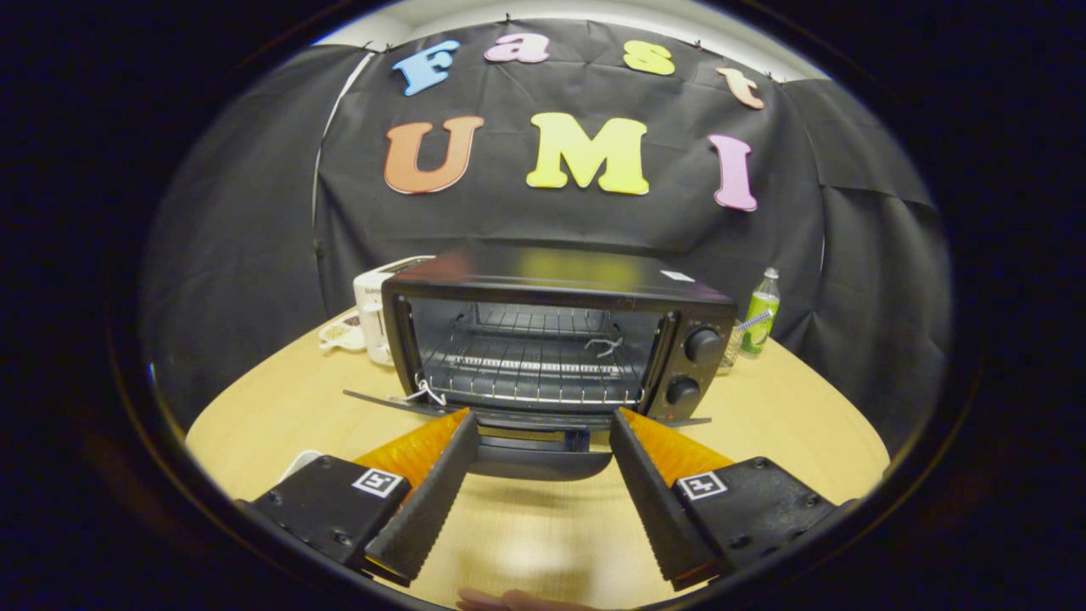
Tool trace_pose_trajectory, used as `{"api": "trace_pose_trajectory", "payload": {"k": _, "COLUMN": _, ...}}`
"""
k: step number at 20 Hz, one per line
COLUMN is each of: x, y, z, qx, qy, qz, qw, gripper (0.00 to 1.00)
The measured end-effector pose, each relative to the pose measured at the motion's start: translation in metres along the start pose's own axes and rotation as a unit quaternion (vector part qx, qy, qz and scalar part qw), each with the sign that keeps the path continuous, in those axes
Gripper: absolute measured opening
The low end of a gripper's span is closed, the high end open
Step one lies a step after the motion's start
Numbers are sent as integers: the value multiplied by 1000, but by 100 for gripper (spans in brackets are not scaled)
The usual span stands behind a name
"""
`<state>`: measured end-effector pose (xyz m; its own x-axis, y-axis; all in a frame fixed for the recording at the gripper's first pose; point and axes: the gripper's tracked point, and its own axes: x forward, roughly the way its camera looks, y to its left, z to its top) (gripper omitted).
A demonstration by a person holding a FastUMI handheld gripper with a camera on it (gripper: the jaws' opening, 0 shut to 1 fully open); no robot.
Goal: Open the toaster oven, put the food inside, and close the toaster oven door.
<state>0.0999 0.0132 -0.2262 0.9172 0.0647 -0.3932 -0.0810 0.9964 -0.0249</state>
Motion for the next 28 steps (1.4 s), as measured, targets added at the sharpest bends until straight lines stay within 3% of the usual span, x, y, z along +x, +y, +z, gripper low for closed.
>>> {"api": "trace_pose_trajectory", "payload": {"k": 6, "x": -5, "y": 3, "z": -51, "qx": -14, "qy": 48, "qz": 8, "qw": 999, "gripper": 100}}
{"api": "trace_pose_trajectory", "payload": {"k": 12, "x": 2, "y": 1, "z": -75, "qx": 47, "qy": 107, "qz": 44, "qw": 992, "gripper": 100}}
{"api": "trace_pose_trajectory", "payload": {"k": 18, "x": -6, "y": -3, "z": -52, "qx": 82, "qy": 89, "qz": 78, "qw": 990, "gripper": 96}}
{"api": "trace_pose_trajectory", "payload": {"k": 20, "x": -18, "y": 9, "z": -37, "qx": 118, "qy": 107, "qz": 124, "qw": 979, "gripper": 96}}
{"api": "trace_pose_trajectory", "payload": {"k": 24, "x": -43, "y": 45, "z": -19, "qx": 173, "qy": 173, "qz": 218, "qw": 945, "gripper": 93}}
{"api": "trace_pose_trajectory", "payload": {"k": 28, "x": -64, "y": 81, "z": -29, "qx": 166, "qy": 264, "qz": 263, "qw": 913, "gripper": 89}}
